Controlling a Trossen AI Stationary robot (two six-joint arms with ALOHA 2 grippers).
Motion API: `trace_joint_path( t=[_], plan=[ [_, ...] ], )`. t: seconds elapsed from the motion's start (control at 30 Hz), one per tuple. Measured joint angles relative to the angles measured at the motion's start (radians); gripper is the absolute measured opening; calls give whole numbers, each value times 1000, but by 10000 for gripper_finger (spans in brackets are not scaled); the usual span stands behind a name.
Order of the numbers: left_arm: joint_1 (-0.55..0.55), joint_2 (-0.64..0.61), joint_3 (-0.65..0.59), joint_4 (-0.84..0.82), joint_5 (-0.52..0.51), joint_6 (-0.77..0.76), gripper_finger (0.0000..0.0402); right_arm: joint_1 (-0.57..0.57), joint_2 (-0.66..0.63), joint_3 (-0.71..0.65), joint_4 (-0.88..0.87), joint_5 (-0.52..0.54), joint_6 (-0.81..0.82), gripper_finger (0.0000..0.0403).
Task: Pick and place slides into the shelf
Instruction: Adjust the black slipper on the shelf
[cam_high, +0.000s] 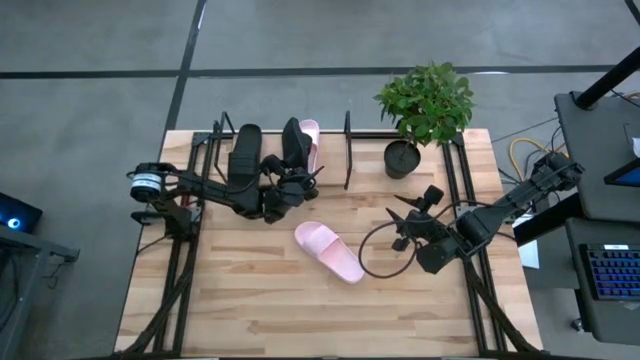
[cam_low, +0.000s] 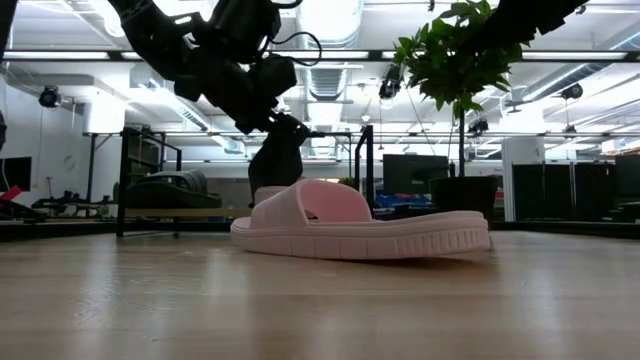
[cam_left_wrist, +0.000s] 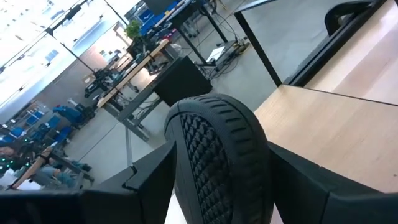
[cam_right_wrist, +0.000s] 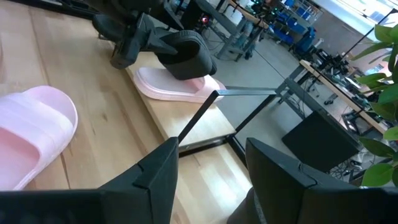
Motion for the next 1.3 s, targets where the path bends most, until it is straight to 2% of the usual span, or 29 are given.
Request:
trace_joint_path(
  t=[0.13,0.23,0.7,1.0,1.3],
  plan=[
    [14,-2,0,0,1,-1,211,0,0,0,0,-3,0,178],
    [21,6,0,0,2,-2,191,0,0,0,0,-19,1,178],
    [21,9,-2,2,-24,5,25,0,0,0,0,-26,3,177],
    [18,-10,-3,-5,-55,12,22,0,0,-1,-1,-27,3,175],
    [11,-90,-10,21,-101,49,22,0,0,-2,-2,-31,0,161]
  ],
)
